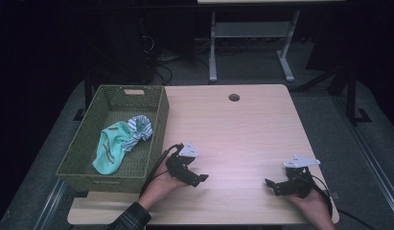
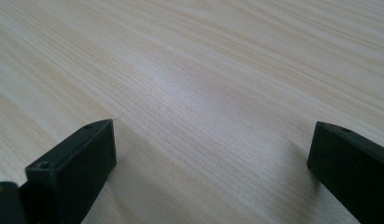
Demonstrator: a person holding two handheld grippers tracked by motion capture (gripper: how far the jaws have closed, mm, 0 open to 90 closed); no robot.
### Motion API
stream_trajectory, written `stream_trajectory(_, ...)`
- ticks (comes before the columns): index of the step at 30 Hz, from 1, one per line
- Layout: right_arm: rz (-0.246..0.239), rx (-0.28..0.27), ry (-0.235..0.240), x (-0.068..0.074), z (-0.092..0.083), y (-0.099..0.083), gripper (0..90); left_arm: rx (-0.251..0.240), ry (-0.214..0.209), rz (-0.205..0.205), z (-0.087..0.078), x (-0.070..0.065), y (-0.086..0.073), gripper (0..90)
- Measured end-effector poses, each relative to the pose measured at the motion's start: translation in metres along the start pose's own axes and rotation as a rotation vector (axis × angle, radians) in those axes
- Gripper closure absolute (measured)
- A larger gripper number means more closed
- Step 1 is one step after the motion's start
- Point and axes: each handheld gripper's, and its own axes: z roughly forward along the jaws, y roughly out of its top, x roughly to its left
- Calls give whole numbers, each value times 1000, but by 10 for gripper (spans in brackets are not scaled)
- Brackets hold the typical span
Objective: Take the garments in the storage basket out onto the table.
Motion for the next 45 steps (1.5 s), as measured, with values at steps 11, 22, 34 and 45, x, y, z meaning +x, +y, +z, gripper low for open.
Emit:
stream_trajectory(11, 0, 0, 0, 0, 0, 0, 6, 24, -8, 16, -5, -2, 6, 131)
stream_trajectory(22, 0, 0, 0, 0, 0, 0, 6, 27, -27, 1, -13, -3, 12, 131)
stream_trajectory(34, -1, 0, 0, 0, 0, 0, 6, 19, -40, -8, -19, -3, 17, 133)
stream_trajectory(45, -2, 0, 0, 0, 0, 0, 6, 11, -72, -9, -27, -2, 25, 133)
